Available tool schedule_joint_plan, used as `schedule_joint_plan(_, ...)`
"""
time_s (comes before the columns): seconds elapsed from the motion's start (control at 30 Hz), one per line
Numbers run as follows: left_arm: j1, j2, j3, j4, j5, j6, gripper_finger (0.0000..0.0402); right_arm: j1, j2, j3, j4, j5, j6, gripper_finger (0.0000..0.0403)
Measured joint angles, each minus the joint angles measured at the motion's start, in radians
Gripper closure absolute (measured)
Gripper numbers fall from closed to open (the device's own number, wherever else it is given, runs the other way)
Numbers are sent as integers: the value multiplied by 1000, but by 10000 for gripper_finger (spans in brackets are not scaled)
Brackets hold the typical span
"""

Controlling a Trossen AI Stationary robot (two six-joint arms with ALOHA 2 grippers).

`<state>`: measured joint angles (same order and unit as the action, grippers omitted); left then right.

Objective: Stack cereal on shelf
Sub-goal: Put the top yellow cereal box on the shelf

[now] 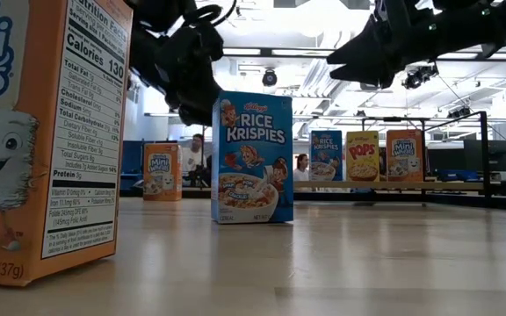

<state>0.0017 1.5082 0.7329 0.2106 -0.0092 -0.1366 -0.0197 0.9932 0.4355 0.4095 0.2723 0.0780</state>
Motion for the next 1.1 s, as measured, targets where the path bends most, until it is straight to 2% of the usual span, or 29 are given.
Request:
schedule_joint_plan(0.3, -10, 19, 9, -3, 1, 0, 214, 1, 0, 0, 6, -130, 0, 130)
schedule_joint_plan(0.53, -18, 19, 9, 22, 0, -52, 214, 0, 0, 0, 62, -145, 49, 130)
schedule_joint_plan(0.7, -18, 19, 9, 49, -2, -63, 214, 1, 6, 0, 42, -222, 81, 130)
schedule_joint_plan(0.93, -18, 19, 9, 57, 16, -69, 214, 32, 89, 7, 32, -172, 63, 128)
schedule_joint_plan(1.1, -18, 19, 9, 55, 32, -19, 214, 72, 206, 78, 7, -159, 60, 99)
